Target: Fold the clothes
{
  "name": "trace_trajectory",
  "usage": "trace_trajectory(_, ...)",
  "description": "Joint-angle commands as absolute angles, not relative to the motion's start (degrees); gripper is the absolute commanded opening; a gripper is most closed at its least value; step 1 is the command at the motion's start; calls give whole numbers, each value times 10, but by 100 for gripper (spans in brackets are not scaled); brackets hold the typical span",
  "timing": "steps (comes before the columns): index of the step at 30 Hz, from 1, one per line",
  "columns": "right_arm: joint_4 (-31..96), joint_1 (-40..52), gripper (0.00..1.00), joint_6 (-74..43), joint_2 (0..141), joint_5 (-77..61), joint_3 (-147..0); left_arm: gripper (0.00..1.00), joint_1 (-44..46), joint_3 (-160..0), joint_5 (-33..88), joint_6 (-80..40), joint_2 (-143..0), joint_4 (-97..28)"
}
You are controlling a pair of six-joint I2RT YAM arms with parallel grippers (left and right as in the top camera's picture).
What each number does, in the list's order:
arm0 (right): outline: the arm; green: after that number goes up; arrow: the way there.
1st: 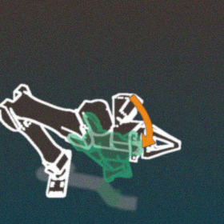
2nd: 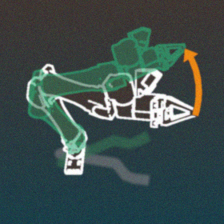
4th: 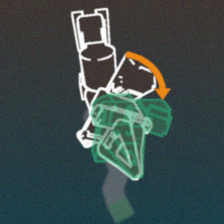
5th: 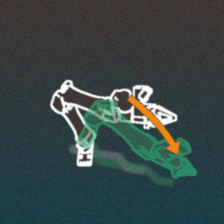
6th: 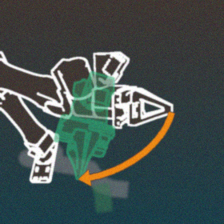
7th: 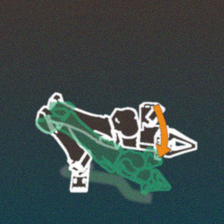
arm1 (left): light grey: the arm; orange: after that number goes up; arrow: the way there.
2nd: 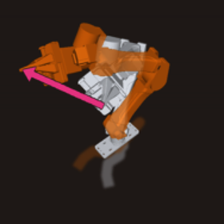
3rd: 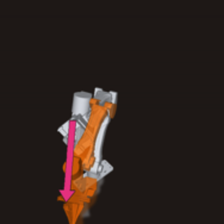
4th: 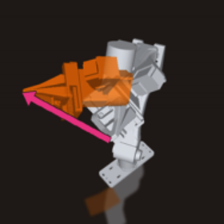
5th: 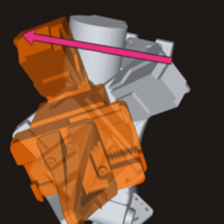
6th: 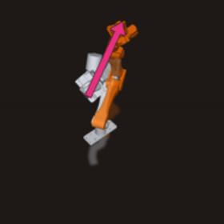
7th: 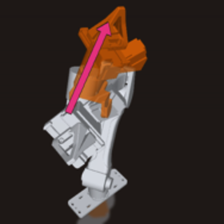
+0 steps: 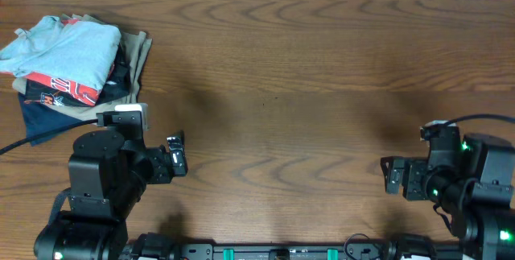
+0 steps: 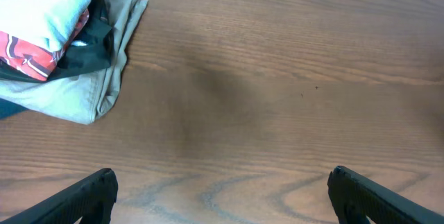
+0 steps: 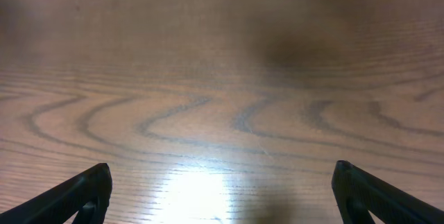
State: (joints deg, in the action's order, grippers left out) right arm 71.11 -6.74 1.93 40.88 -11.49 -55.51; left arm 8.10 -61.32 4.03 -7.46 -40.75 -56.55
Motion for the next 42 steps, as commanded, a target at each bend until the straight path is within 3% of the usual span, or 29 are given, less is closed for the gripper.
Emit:
trace_trajectory(1, 708, -66, 99, 22, 369, -103, -551, 98, 82, -610, 32, -75, -408, -565)
trace_trajectory(10, 594, -7, 99, 51, 223, -74, -495, 98, 82, -610, 32, -75, -408, -564)
trace_trajectory(21, 226, -7, 99, 57, 24, -62, -192, 98, 82, -610, 32, -75, -408, -565)
trace_trajectory(30, -85, -12, 99, 57, 3, -22, -6, 98, 82, -610, 32, -75, -408, -565)
trace_trajectory(38, 50, -26, 99, 60, 3, -24, -3, 98, 82, -610, 32, -75, -408, -565)
trace_trajectory(42, 42, -27, 99, 57, 3, -20, -3, 98, 82, -610, 32, -75, -408, -565)
